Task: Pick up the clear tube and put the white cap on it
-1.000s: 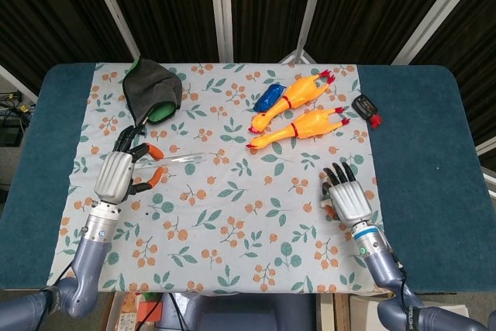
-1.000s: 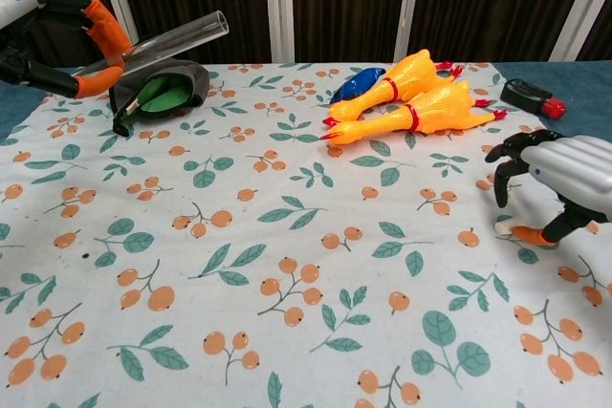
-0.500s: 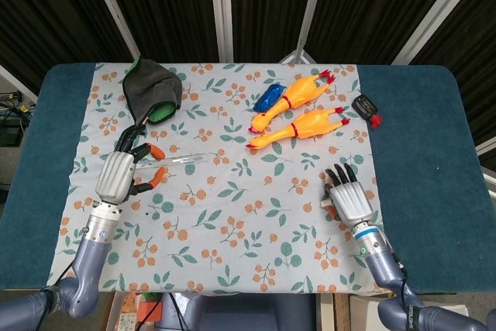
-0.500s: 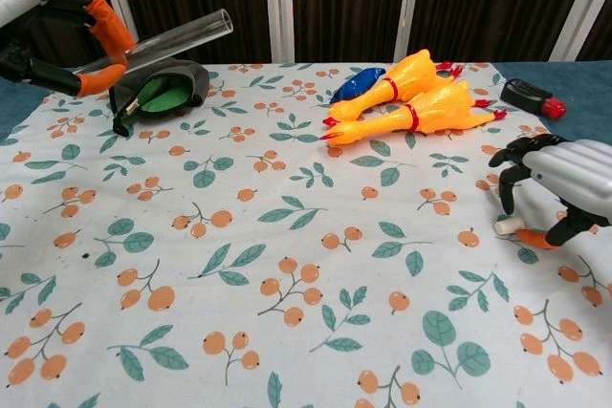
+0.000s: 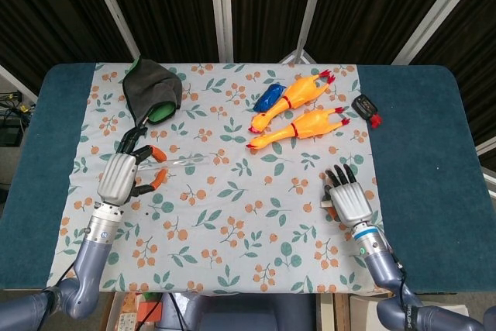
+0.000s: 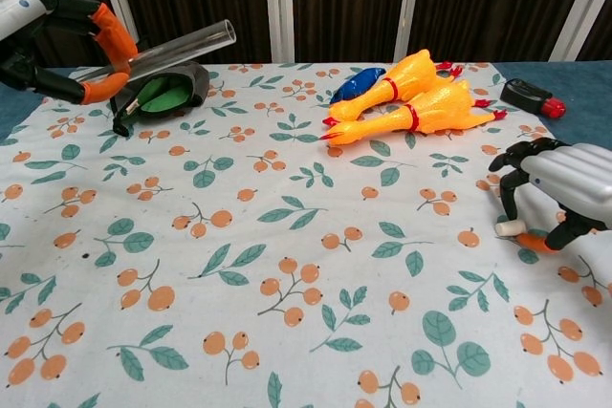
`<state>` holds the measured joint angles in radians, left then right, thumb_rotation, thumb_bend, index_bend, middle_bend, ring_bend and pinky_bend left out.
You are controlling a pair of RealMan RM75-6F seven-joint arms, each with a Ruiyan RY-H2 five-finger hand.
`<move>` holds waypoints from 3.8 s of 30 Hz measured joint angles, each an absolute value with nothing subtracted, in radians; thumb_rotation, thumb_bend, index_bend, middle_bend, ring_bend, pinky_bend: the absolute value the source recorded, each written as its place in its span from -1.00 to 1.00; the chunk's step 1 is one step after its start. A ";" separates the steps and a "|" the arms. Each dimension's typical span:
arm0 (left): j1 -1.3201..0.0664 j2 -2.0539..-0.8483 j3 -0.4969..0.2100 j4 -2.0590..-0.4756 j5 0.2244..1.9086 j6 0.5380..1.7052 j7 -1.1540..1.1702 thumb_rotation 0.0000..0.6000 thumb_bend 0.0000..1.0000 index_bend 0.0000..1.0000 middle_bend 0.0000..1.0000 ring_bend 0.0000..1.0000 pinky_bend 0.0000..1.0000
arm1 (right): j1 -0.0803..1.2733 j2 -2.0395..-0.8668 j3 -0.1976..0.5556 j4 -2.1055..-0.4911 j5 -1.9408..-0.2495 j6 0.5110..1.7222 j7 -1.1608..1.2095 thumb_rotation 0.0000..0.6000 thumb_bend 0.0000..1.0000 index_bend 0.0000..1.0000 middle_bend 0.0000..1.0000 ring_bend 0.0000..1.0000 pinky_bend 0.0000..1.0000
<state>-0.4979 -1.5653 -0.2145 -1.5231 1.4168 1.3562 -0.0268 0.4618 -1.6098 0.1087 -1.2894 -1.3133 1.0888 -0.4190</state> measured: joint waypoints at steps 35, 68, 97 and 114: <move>-0.729 -1.903 -0.332 -1.048 1.368 1.212 -0.296 1.00 0.34 0.20 0.27 -0.79 -1.00 | 0.537 -1.547 0.251 -1.284 -1.448 1.332 -0.368 1.00 -0.24 0.20 -0.65 -0.89 -1.00; -0.801 -2.031 -0.394 -1.017 1.248 1.178 -0.151 1.00 0.33 0.20 0.27 -0.79 -1.00 | 0.716 -1.766 0.285 -1.084 -1.522 1.375 -0.488 1.00 -0.24 0.20 -0.65 -0.89 -1.00; -0.787 -2.079 -0.451 -1.129 1.123 1.200 0.008 1.00 0.32 0.20 0.27 -0.79 -1.00 | 0.759 -1.826 0.332 -1.047 -1.448 1.402 -0.477 1.00 -0.23 0.20 -0.65 -0.89 -1.00; -0.771 -2.077 -0.476 -1.204 1.053 1.201 0.072 1.00 0.32 0.20 0.27 -0.79 -1.00 | 0.777 -1.860 0.317 -1.008 -1.444 1.390 -0.486 1.00 -0.23 0.20 -0.65 -0.89 -1.00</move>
<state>-0.7710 -2.0774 -0.4756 -1.2038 1.0534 1.2014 0.0724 0.7772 -1.8601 0.3168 -1.0084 -1.4440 1.3905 -0.4862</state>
